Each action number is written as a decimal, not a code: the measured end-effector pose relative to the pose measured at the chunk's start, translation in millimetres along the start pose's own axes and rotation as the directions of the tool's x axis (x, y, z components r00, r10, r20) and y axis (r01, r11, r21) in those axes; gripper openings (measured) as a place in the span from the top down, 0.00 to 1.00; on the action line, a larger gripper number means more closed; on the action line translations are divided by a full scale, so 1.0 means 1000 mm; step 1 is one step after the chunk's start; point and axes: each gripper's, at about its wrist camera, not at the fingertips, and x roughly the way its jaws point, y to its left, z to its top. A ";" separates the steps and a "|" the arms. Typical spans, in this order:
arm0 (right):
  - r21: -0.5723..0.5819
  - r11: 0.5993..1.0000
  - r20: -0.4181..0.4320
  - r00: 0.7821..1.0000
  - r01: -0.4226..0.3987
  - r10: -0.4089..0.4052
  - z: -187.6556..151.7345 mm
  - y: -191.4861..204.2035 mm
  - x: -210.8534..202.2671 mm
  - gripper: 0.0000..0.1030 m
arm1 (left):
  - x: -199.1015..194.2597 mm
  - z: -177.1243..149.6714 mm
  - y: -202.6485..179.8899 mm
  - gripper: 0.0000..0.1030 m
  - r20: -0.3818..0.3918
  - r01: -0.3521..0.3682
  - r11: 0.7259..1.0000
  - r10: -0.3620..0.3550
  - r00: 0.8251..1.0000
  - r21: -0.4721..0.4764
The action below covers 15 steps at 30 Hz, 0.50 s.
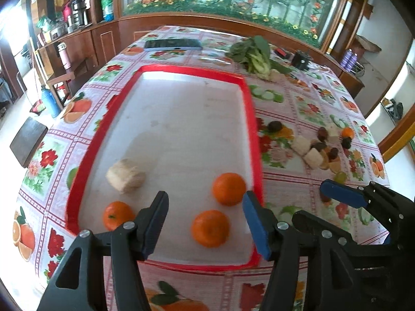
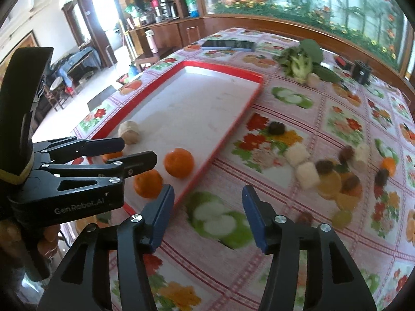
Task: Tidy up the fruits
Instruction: 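Withdraw both open grippers from the tray back toward the fruit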
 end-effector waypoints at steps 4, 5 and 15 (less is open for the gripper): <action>0.039 0.999 0.008 1.000 0.010 -0.010 -0.006 -0.017 -0.007 0.44 | 0.000 0.002 -0.020 0.38 0.001 0.008 1.000 -0.008 1.000 0.030; 0.052 0.999 0.010 1.000 0.015 -0.016 -0.008 -0.023 -0.009 0.44 | 0.000 0.002 -0.025 0.38 -0.001 0.011 0.999 -0.011 1.000 0.037; 0.204 0.975 0.005 0.996 0.084 -0.086 -0.034 -0.087 -0.023 0.30 | 0.012 -0.004 -0.077 0.32 -0.039 0.040 0.992 -0.035 0.999 0.116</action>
